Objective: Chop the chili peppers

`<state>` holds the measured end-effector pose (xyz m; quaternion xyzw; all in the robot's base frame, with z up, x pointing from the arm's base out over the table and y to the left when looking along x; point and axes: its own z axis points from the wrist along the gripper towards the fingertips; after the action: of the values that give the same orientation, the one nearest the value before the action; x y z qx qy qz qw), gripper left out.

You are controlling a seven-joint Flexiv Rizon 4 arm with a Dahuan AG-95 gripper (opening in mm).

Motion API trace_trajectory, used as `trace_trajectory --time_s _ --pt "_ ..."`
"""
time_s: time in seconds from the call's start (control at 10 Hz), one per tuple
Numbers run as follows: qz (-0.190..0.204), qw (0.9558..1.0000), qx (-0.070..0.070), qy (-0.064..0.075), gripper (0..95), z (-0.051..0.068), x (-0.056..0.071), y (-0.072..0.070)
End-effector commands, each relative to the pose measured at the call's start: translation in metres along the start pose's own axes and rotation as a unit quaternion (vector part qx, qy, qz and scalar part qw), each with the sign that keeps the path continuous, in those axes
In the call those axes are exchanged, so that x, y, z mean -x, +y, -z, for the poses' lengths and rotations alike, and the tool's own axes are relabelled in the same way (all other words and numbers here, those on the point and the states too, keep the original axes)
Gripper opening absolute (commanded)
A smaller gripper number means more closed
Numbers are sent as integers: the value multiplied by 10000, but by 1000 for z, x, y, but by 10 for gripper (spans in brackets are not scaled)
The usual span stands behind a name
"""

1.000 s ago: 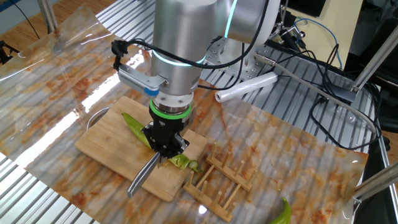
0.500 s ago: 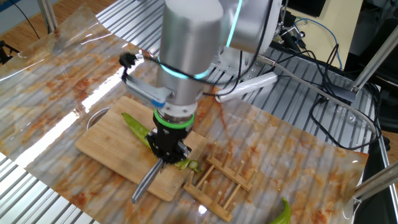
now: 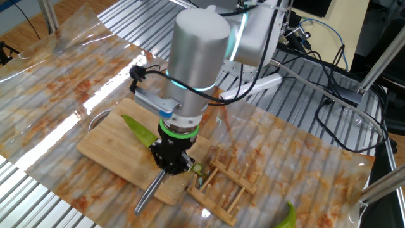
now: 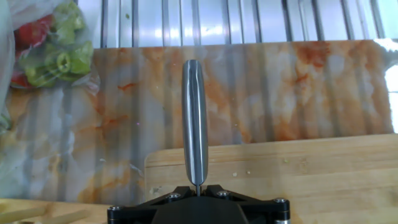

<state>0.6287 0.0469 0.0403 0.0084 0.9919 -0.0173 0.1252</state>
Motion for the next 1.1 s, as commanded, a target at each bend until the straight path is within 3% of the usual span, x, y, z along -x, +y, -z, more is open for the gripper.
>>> trace_trajectory --time_s 0.1,0.2,0.6,0.7,1.1 --pt "-42 9998 128 122 0 2 -1 1" --pt "-53 9998 116 119 0 8 -1 2" --pt "-111 9998 107 86 0 11 1 0" --pt "-177 9995 199 144 0 18 2 -1" --pt "-291 9989 354 110 0 34 4 -6"
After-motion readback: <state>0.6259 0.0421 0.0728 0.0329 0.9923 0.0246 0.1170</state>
